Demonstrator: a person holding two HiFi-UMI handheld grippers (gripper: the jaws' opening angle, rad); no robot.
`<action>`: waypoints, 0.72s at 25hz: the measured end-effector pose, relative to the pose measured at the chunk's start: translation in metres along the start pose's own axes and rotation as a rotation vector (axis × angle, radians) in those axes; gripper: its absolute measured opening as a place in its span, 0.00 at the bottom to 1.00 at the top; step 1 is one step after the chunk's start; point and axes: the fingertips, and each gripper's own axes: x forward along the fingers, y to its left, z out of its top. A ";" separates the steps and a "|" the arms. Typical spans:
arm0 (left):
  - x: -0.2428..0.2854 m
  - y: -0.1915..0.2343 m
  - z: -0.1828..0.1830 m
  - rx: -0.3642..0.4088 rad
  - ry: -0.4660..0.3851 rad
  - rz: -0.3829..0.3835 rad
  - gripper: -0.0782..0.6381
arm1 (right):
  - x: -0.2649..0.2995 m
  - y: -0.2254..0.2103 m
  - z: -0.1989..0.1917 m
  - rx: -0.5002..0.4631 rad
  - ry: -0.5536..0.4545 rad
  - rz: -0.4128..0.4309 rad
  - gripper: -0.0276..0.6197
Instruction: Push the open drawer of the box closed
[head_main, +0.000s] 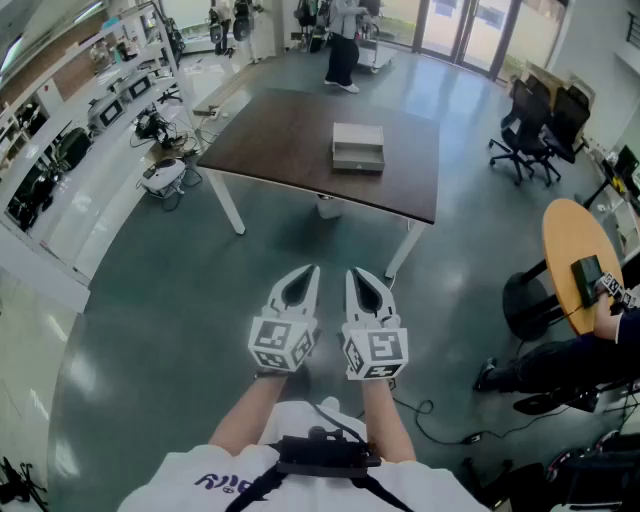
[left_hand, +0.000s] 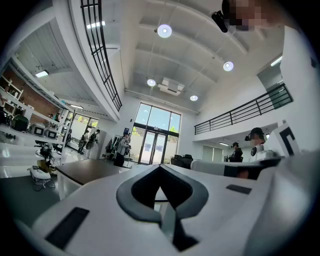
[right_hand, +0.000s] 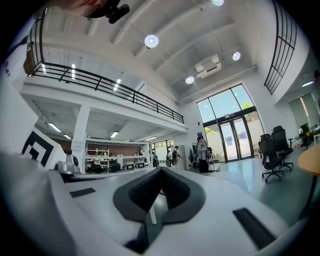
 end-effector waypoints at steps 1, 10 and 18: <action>0.011 0.004 -0.001 -0.001 -0.004 -0.002 0.12 | 0.011 -0.006 -0.002 -0.006 0.004 0.002 0.05; 0.092 0.078 0.036 0.080 -0.071 0.024 0.12 | 0.117 -0.025 0.007 -0.060 0.019 0.029 0.05; 0.150 0.152 0.045 0.037 -0.097 -0.010 0.12 | 0.215 -0.018 0.005 -0.139 0.029 0.052 0.05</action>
